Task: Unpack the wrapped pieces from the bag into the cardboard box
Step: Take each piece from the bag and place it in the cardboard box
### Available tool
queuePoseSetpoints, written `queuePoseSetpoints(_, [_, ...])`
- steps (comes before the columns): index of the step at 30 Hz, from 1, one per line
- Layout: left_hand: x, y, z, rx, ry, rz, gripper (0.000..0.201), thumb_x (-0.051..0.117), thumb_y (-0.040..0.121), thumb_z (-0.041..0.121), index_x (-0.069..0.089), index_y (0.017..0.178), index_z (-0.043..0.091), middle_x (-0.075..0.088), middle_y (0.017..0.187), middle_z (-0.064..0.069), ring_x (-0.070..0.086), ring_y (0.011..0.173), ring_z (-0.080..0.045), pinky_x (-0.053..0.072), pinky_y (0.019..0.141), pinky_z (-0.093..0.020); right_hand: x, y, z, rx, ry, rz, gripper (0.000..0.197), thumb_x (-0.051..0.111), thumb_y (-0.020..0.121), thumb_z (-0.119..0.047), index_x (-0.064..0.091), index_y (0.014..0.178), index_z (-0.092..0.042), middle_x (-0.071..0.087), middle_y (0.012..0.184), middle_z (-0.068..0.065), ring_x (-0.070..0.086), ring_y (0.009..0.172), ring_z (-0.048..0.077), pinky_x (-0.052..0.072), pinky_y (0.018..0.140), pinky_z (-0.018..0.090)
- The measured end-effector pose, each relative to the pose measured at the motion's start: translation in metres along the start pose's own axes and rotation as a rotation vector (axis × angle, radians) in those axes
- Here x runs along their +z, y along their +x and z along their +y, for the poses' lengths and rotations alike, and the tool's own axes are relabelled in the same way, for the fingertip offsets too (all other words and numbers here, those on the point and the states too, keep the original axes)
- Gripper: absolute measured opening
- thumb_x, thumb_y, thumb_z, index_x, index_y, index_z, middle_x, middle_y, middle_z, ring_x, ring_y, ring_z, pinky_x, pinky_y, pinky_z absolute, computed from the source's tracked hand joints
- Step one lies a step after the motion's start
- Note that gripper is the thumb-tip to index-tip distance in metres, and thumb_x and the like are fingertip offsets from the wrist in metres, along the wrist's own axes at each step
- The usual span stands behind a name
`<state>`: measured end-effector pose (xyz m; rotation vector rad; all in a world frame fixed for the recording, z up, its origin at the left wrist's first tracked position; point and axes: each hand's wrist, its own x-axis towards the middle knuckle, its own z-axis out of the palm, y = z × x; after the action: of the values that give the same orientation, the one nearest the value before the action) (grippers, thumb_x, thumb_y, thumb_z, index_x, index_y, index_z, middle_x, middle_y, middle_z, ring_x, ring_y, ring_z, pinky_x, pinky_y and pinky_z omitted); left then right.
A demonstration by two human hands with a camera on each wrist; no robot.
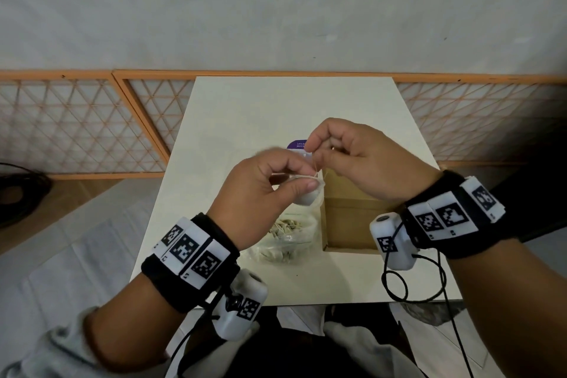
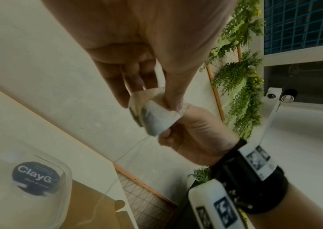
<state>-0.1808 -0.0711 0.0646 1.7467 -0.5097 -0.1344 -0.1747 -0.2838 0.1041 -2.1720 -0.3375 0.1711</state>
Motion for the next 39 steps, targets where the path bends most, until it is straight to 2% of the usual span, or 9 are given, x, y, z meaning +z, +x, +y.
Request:
queuePoseSetpoints(3, [-0.001,0.003,0.001,0.022,0.006,0.049,0.006,0.082,0.085,0.021,0.078,0.09,0.019,0.069,0.118,0.009,0.067,0.111,-0.008,0.054,0.085,-0.022,0.011,-0.001,0.008,0.019,0.046,-0.011,0.013,0.062,0.1,-0.02,0.067,0.107,-0.029,0.077,0.089,-0.003,0.067,0.079,0.014,0.056,0.078,0.038])
queuePoseSetpoints(7, [-0.002,0.007,-0.001,-0.042,-0.232,0.016,0.007,0.078,0.086,0.013,0.074,0.09,0.009,0.079,0.102,-0.006,0.073,0.094,-0.021,0.058,0.083,-0.033,0.025,-0.006,0.016,0.047,0.165,-0.024,0.01,0.067,0.091,-0.025,0.068,0.1,-0.027,0.075,0.096,0.017,0.069,0.087,0.04,0.057,0.087,0.057])
queuePoseSetpoints(10, [-0.002,0.01,-0.003,-0.099,-0.302,0.048,0.017,0.077,0.082,0.017,0.072,0.091,0.005,0.076,0.089,-0.011,0.069,0.083,-0.02,0.057,0.076,-0.028,0.023,-0.01,0.023,0.046,0.111,0.052,0.013,0.067,0.095,-0.025,0.074,0.105,-0.03,0.078,0.098,-0.003,0.071,0.087,0.028,0.058,0.079,0.041])
queuePoseSetpoints(15, [0.0,0.016,-0.012,-0.122,-0.283,0.061,0.009,0.081,0.085,0.023,0.077,0.091,0.018,0.067,0.101,-0.034,0.061,0.087,-0.028,0.051,0.082,-0.04,0.008,-0.025,0.021,0.065,0.184,0.132,0.023,0.064,0.102,-0.018,0.076,0.119,-0.027,0.074,0.096,-0.015,0.061,0.074,-0.005,0.047,0.073,0.013])
queuePoseSetpoints(21, [0.015,0.032,-0.008,-0.135,-0.287,0.038,0.012,0.078,0.087,0.022,0.077,0.094,0.012,0.068,0.096,-0.028,0.062,0.083,-0.019,0.055,0.075,-0.028,0.013,-0.021,0.023,0.065,0.204,0.15,0.01,0.076,0.095,-0.026,0.081,0.103,-0.023,0.079,0.101,0.008,0.07,0.103,0.039,0.054,0.099,0.059])
queuePoseSetpoints(25, [0.02,0.044,-0.013,-0.141,-0.257,0.014,0.014,0.077,0.09,0.018,0.076,0.103,0.013,0.069,0.091,-0.011,0.062,0.08,-0.012,0.052,0.07,-0.022,0.004,-0.022,0.029,0.023,0.212,0.187,0.012,0.074,0.096,-0.016,0.076,0.086,-0.022,0.071,0.074,-0.014,0.06,0.07,0.002,0.047,0.069,0.019])
queuePoseSetpoints(27, [0.019,0.046,-0.021,-0.135,-0.165,0.016,0.02,0.078,0.09,0.02,0.074,0.109,0.018,0.068,0.087,0.001,0.059,0.075,-0.011,0.05,0.069,-0.018,-0.003,-0.026,0.032,0.031,0.211,0.191,0.013,0.072,0.097,-0.011,0.073,0.085,-0.016,0.065,0.066,-0.02,0.055,0.062,-0.004,0.04,0.064,0.008])
queuePoseSetpoints(35, [-0.003,0.014,-0.088,-0.27,0.465,-0.125,0.005,0.072,0.094,0.035,0.071,0.089,0.033,0.071,0.088,0.016,0.06,0.066,0.003,0.045,0.064,-0.013,-0.025,-0.052,0.045,0.086,0.197,0.224,0.019,0.068,0.098,-0.008,0.07,0.081,-0.017,0.063,0.062,-0.02,0.053,0.057,-0.004,0.039,0.059,0.006])
queuePoseSetpoints(39, [-0.007,0.001,-0.112,-0.316,0.739,-0.279,0.012,0.062,0.098,0.038,0.071,0.09,0.035,0.071,0.089,0.02,0.063,0.078,0.002,0.054,0.076,-0.025,-0.003,-0.043,0.097,0.292,0.089,0.161,0.012,0.073,0.097,-0.021,0.074,0.088,-0.014,0.07,0.081,0.008,0.057,0.074,0.008,0.044,0.072,0.019])
